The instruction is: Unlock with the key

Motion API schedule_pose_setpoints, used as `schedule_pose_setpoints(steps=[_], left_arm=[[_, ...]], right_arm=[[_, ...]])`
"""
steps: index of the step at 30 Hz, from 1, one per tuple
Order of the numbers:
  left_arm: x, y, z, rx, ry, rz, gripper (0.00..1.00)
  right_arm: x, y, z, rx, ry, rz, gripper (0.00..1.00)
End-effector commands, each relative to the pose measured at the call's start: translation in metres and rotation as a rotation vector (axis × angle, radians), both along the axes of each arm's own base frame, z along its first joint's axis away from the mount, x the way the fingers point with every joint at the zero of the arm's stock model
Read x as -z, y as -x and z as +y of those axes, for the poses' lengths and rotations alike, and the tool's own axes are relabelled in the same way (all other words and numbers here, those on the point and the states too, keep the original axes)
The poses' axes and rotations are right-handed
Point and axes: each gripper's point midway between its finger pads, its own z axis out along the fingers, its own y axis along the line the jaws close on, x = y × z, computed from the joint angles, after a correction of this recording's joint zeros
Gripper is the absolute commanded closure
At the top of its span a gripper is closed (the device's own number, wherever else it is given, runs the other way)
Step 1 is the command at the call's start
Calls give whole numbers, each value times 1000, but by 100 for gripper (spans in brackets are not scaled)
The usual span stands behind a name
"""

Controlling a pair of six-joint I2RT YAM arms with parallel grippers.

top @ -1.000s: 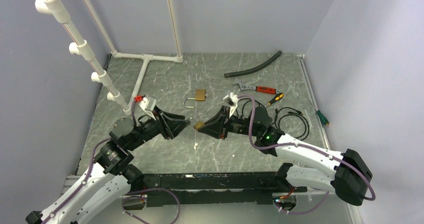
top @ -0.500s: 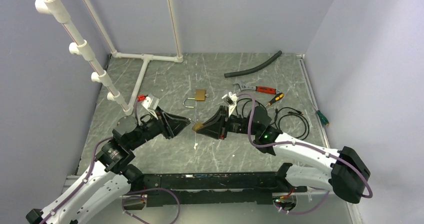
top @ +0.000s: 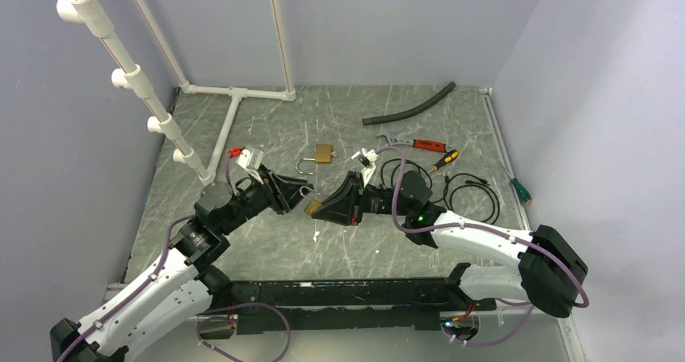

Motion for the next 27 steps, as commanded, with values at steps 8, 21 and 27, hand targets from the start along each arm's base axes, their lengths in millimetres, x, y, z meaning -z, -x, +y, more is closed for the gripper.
schedule_pose_setpoints(steps=[8,21,27], left_arm=[[-12,-4,26,-138,41,-42,58],[7,-10,11,-106,69,46,61],[-21,-4,3,-40,98,-46,61]], right_arm=[[-31,-14,-5,102,-72,-79,100],[-24,-6,10,9,-43,-84,100],[-5,-1,18,-50,-52,-2,100]])
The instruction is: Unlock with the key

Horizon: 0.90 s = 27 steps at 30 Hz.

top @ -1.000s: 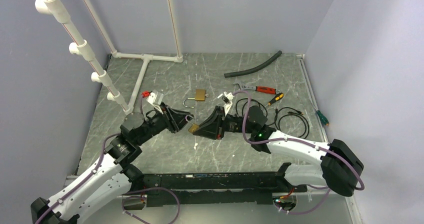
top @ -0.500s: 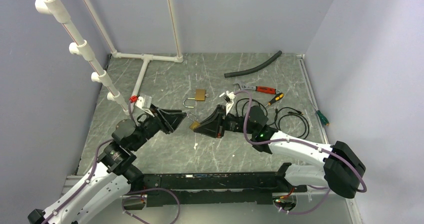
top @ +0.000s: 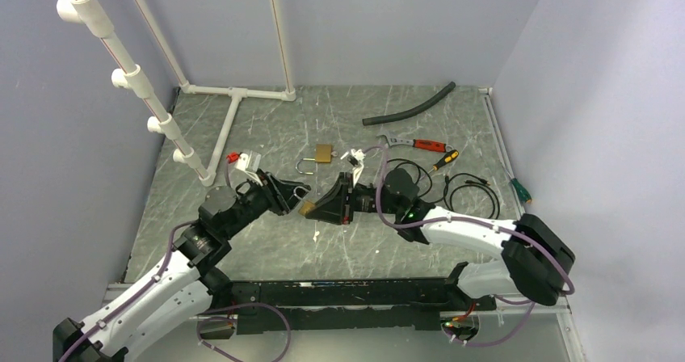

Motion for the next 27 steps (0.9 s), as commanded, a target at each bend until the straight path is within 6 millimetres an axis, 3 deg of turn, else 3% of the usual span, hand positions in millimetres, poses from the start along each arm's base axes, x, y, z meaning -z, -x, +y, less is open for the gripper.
schedule_pose_setpoints(steps=[1,11,17,20,25,27], left_arm=[[-50,8,-7,62,86,-147,61],[-41,10,7,12,60,-147,60],[-33,6,26,-80,-33,-113,58],[-32,8,42,-132,-87,-106,49],[-35,8,70,-247,-154,-76,24],[-37,6,82,-314,-160,-46,21]], right_arm=[[-23,10,6,-73,-116,-16,100],[-32,8,6,-63,-94,-64,100],[-33,3,1,-14,-70,-79,100],[-27,-4,-3,40,-38,-77,100],[-4,-26,-10,187,64,-33,100],[6,-38,-16,269,101,-8,100]])
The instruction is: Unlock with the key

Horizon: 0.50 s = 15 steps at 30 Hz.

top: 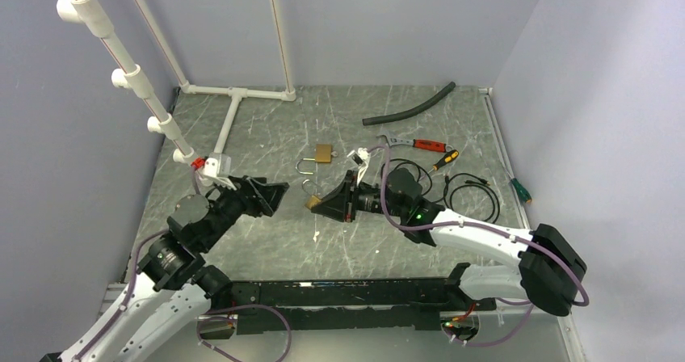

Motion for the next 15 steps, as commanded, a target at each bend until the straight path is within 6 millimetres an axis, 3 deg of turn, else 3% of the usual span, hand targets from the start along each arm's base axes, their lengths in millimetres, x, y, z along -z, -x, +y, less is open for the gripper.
schedule_pose_setpoints(steps=[1,8,12,15], left_arm=[[-9,-6,34,-173,-52,37,18],[-26,-5,67,-308,-163,94,2],[-41,-6,80,-340,-277,73,1],[-41,-9,90,-370,-376,76,1]], right_arm=[[4,-31,-12,201,52,-10,100],[36,-53,-31,364,152,75,100],[57,-64,-36,396,191,162,100],[74,-72,-38,400,211,243,100]])
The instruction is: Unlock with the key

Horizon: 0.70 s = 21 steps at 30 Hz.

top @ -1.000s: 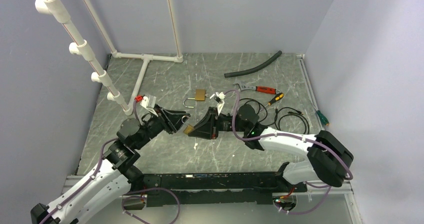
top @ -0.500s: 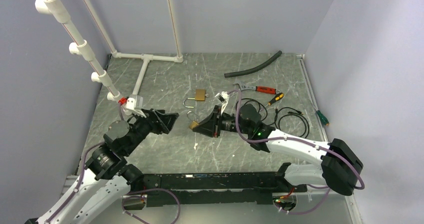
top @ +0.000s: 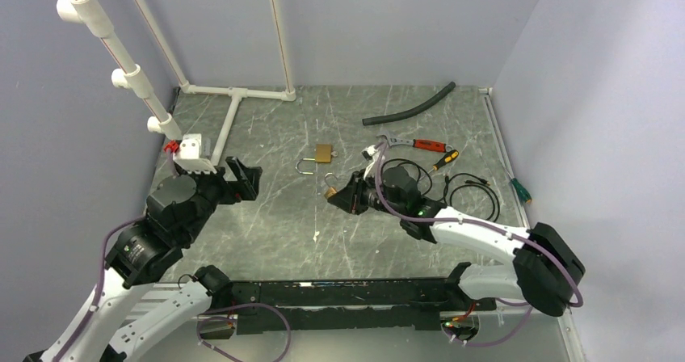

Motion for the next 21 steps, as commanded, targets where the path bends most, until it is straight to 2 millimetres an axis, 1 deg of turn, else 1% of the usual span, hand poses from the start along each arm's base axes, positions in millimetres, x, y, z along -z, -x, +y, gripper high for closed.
schedule_pose_setpoints(steps=[1,3,5,6,8,9,12,17,21], left_arm=[[3,-2,26,-71,-197,30,1],[7,-3,33,-96,-240,44,1],[17,-3,37,-115,-254,56,1],[22,-3,37,-118,-250,57,1],[28,-1,31,-83,-238,50,1],[28,1,29,-69,-233,50,1],[28,1,33,-83,-236,49,1],[31,0,32,-77,-247,60,1],[32,-1,32,-84,-256,67,1]], right_arm=[[13,-18,-3,54,-21,94,100],[26,-26,-5,58,-16,141,100],[40,-32,-6,56,-15,198,100],[51,-36,-6,56,-11,240,100],[62,-44,-5,57,-21,301,100],[65,-46,-2,50,-22,326,100],[79,-53,7,34,5,396,100],[85,-66,24,1,-10,438,100],[99,-77,29,6,-7,504,100]])
